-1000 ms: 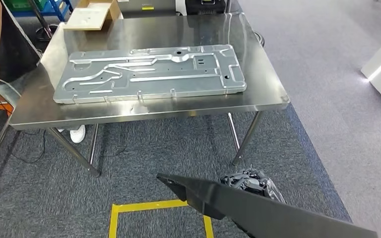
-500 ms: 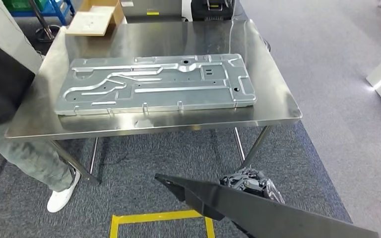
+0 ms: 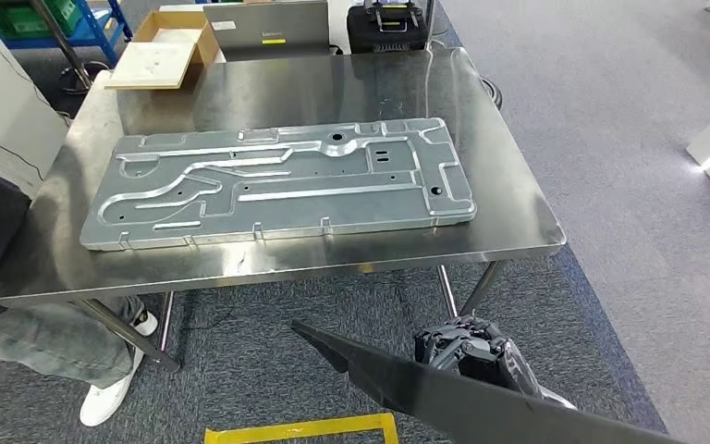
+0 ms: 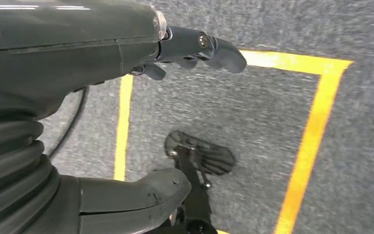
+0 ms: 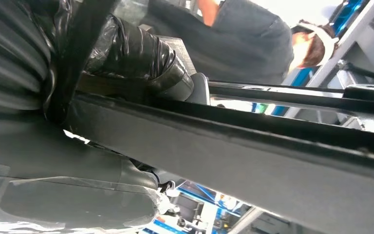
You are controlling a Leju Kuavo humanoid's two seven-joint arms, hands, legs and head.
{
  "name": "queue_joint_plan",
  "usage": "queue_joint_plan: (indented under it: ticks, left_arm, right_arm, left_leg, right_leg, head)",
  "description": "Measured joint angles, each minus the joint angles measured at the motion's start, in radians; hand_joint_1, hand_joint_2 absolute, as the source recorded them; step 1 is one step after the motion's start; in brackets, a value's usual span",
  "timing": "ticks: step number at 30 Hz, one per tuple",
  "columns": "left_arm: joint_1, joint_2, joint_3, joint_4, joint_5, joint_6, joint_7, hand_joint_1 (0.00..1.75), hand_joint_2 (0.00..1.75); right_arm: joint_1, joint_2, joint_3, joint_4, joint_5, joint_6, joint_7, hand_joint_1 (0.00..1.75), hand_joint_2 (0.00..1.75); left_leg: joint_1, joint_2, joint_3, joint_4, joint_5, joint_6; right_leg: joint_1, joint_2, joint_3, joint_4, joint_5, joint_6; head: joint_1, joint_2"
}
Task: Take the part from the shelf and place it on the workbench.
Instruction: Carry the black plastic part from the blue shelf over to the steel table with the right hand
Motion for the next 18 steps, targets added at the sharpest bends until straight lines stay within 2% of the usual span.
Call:
queue_joint_plan:
  ticks: [3, 5, 6, 8, 9, 10, 11, 13, 14, 15, 16, 18]
  left_arm:
    - [0.000, 0.000, 0.000, 0.000, 0.000, 0.000, 0.000, 0.00, 1.75]
    - [0.000, 0.000, 0.000, 0.000, 0.001, 0.000, 0.000, 0.00, 1.75]
    - [-0.001, 0.000, 0.001, 0.000, 0.001, 0.000, 0.000, 0.00, 1.75]
    - [-0.001, 0.000, 0.001, 0.000, 0.001, 0.000, 0.000, 0.00, 1.75]
    - [-0.001, 0.000, 0.001, 0.000, 0.001, 0.000, 0.000, 0.00, 1.75]
    - [-0.001, 0.000, 0.001, 0.000, 0.001, 0.000, 0.001, 0.00, 1.75]
    - [0.000, 0.000, 0.002, 0.000, 0.002, 0.000, 0.001, 0.00, 1.75]
    - [0.001, -0.001, 0.002, 0.000, 0.002, 0.000, 0.000, 0.00, 1.75]
    - [0.001, -0.002, 0.002, 0.000, 0.002, 0.000, -0.001, 0.00, 1.75]
    - [0.000, -0.003, 0.003, 0.000, 0.002, 0.000, -0.003, 0.00, 1.75]
    - [-0.001, -0.004, 0.004, 0.000, 0.003, 0.000, -0.005, 0.00, 1.75]
    - [-0.001, -0.004, 0.006, 0.000, 0.004, 0.000, -0.009, 0.00, 1.75]
  right_arm:
    - [0.000, 0.000, 0.001, -0.006, 0.003, -0.001, -0.001, 1.73, 1.75]
    - [-0.001, 0.000, 0.001, -0.010, 0.004, 0.000, -0.001, 1.73, 1.75]
    - [-0.001, 0.000, 0.001, -0.011, 0.004, 0.000, -0.002, 1.73, 1.75]
    - [-0.001, 0.000, 0.002, -0.013, 0.005, 0.001, -0.001, 1.73, 1.75]
    - [-0.001, 0.000, 0.003, -0.014, 0.006, 0.001, -0.001, 1.73, 1.75]
    - [-0.001, 0.000, 0.004, -0.014, 0.007, -0.001, -0.001, 1.73, 1.75]
    - [-0.001, 0.000, 0.005, -0.014, 0.009, -0.004, -0.002, 1.73, 1.75]
    - [-0.001, 0.000, 0.006, -0.015, 0.019, -0.018, -0.009, 1.73, 1.75]
    - [0.000, 0.000, 0.007, -0.017, 0.029, -0.030, -0.015, 1.73, 1.75]
    - [0.001, 0.000, 0.006, -0.021, 0.040, -0.045, -0.022, 1.73, 1.75]
    - [0.003, 0.000, 0.006, -0.026, 0.052, -0.060, -0.027, 1.73, 1.75]
    - [0.007, 0.000, 0.003, -0.036, 0.070, -0.081, -0.034, 1.73, 1.75]
  left_leg:
    - [-0.002, -0.001, 0.006, -0.013, 0.004, 0.020]
    - [0.002, -0.001, 0.024, -0.019, -0.001, 0.032]
    - [0.003, -0.001, 0.032, -0.022, -0.006, 0.037]
    - [0.002, -0.001, 0.043, -0.022, -0.018, 0.042]
    - [0.002, -0.001, 0.049, -0.022, -0.024, 0.042]
    - [0.002, -0.001, 0.057, -0.022, -0.031, 0.041]
    - [0.002, -0.001, 0.067, -0.022, -0.037, 0.040]
    - [0.002, -0.002, 0.088, -0.023, -0.053, 0.034]
    - [0.002, -0.003, 0.096, -0.023, -0.059, 0.030]
    - [0.002, -0.003, 0.099, -0.023, -0.064, 0.024]
    - [0.002, -0.002, 0.102, -0.021, -0.067, 0.018]
    - [0.000, -0.001, 0.106, -0.017, -0.069, 0.005]
  right_leg:
    - [0.000, 0.000, 0.000, 0.010, -0.006, 0.016]
    - [-0.002, -0.003, -0.017, 0.059, -0.022, 0.024]
    - [-0.004, -0.006, -0.045, 0.113, -0.041, 0.029]
    - [-0.007, -0.008, -0.126, 0.239, -0.091, 0.036]
    - [-0.008, -0.008, -0.162, 0.285, -0.106, 0.039]
    - [-0.009, -0.009, -0.181, 0.293, -0.097, 0.039]
    - [-0.009, -0.010, -0.180, 0.265, -0.066, 0.038]
    - [-0.007, -0.011, -0.139, 0.139, 0.029, 0.029]
    - [-0.002, -0.012, -0.122, 0.084, 0.052, 0.022]
    - [0.003, -0.013, -0.112, 0.048, 0.066, 0.015]
    - [0.007, -0.014, -0.110, 0.032, 0.068, 0.009]
    - [0.008, -0.012, -0.106, 0.024, 0.072, -0.001]
  head:
    - [0.000, 0.000]
    - [0.000, 0.000]
    - [0.000, 0.000]
    - [0.000, 0.000]
    - [0.000, 0.000]
    - [0.000, 0.000]
    - [0.000, 0.000]
    - [0.000, 0.000]
    - [0.000, 0.000]
    - [0.001, 0.000]
    - [0.002, 0.000]
    - [0.002, 0.000]
